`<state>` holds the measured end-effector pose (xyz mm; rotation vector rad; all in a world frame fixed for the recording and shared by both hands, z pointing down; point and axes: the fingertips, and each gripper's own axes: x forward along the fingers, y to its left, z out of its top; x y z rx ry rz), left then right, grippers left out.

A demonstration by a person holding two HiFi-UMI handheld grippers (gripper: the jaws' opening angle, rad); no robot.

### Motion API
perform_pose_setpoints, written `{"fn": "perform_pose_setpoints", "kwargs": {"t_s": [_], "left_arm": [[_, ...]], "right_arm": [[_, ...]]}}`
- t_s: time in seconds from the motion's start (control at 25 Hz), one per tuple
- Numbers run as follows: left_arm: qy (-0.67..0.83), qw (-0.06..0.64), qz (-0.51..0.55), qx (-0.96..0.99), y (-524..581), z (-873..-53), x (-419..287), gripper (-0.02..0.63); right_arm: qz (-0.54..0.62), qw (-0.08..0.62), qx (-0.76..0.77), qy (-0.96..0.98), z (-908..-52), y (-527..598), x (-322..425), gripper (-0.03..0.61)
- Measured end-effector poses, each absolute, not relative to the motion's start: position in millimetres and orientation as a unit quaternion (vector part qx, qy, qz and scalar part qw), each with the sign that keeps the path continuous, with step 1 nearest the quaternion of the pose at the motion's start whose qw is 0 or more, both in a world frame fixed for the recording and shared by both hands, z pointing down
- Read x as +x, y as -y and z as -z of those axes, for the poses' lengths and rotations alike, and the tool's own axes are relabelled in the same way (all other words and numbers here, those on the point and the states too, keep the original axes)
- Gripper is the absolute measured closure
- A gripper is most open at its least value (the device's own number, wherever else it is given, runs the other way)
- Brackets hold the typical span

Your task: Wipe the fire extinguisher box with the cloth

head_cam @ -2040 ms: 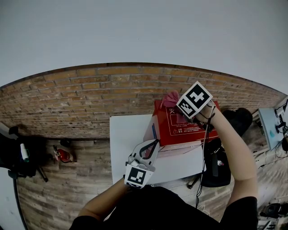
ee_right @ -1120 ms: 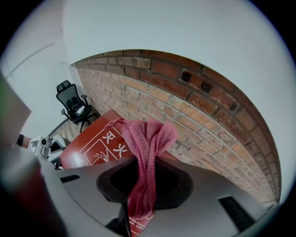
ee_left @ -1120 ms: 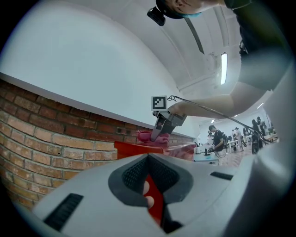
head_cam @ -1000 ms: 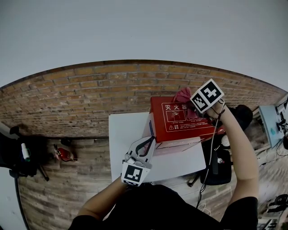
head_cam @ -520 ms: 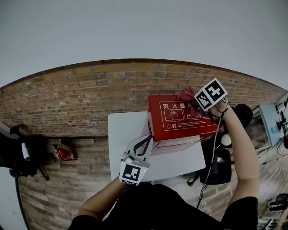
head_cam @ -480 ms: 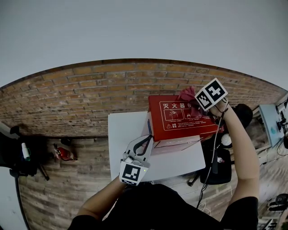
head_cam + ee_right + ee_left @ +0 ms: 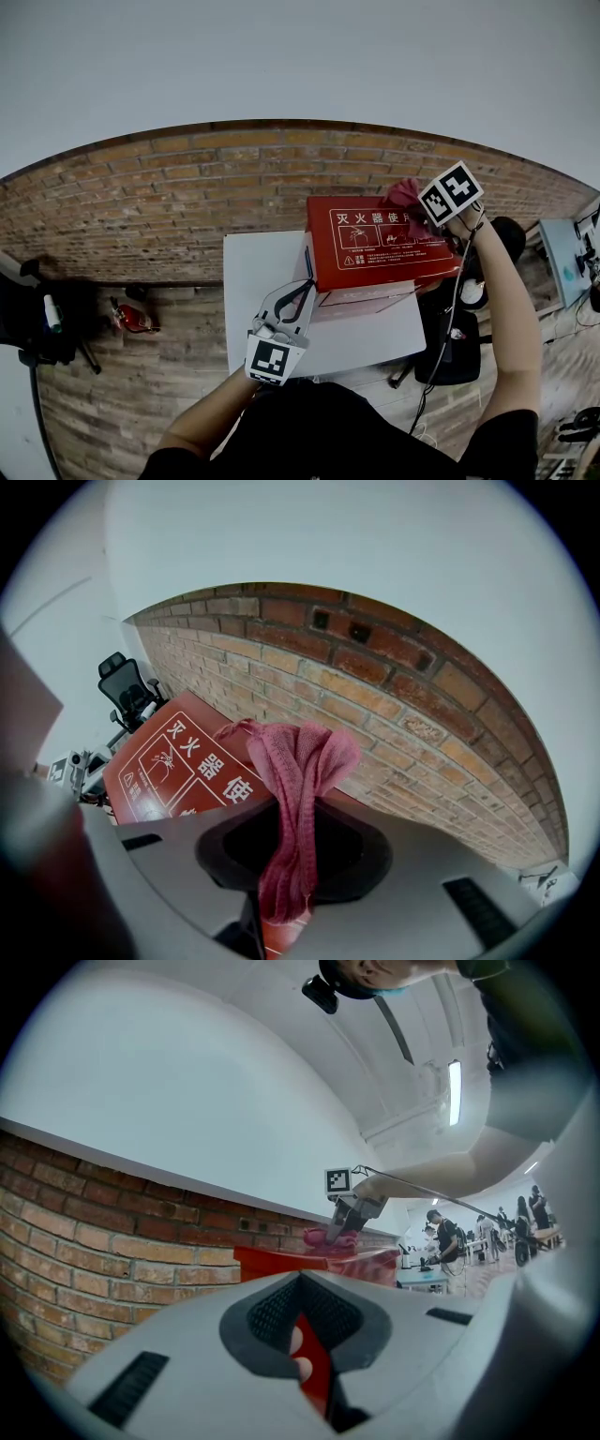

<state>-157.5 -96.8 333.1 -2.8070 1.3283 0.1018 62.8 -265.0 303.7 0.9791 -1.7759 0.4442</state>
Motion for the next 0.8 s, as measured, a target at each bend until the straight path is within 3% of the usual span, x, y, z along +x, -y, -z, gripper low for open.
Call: {"fn": "perform_pose_setpoints", "kwargs": {"t_s": [0.8], "left_arm": [[-0.439,0.020,-0.032,-0.898,99,-332,-158,0.580]], "right_arm": [[-0.203,0.504,0.433,0.719,-307,274,122,0.479]]}}
